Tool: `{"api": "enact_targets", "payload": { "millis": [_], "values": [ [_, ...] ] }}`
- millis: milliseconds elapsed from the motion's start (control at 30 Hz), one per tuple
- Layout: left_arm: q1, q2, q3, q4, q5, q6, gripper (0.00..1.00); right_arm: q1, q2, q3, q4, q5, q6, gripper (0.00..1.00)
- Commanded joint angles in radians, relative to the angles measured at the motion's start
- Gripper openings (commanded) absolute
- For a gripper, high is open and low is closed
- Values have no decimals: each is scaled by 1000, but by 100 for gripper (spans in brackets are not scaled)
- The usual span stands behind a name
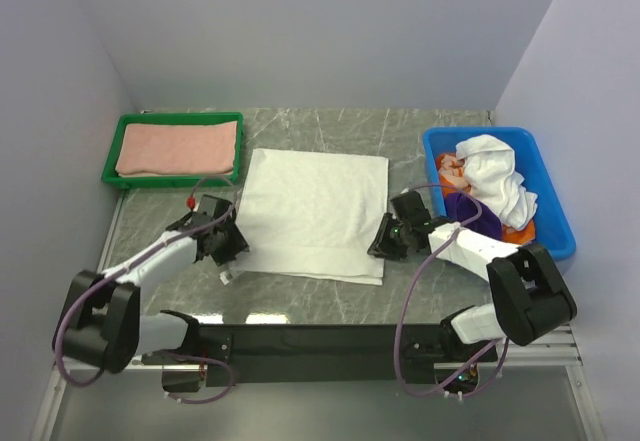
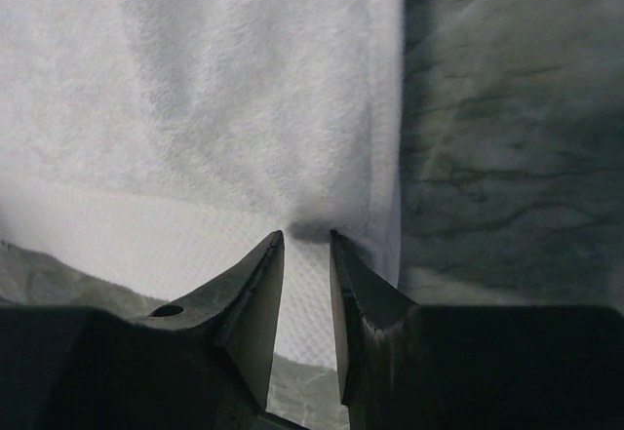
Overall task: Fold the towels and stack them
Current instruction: Fold the towel
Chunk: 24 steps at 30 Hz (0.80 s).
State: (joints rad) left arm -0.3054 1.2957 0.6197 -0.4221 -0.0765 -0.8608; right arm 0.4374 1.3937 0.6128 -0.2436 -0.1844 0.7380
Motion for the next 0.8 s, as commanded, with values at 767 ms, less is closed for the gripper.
{"api": "enact_targets", "payload": {
  "millis": [767],
  "values": [
    [14, 209, 362, 0, -22, 97, 41, -111, 152, 321, 67, 143, -138, 29]
  ]
}}
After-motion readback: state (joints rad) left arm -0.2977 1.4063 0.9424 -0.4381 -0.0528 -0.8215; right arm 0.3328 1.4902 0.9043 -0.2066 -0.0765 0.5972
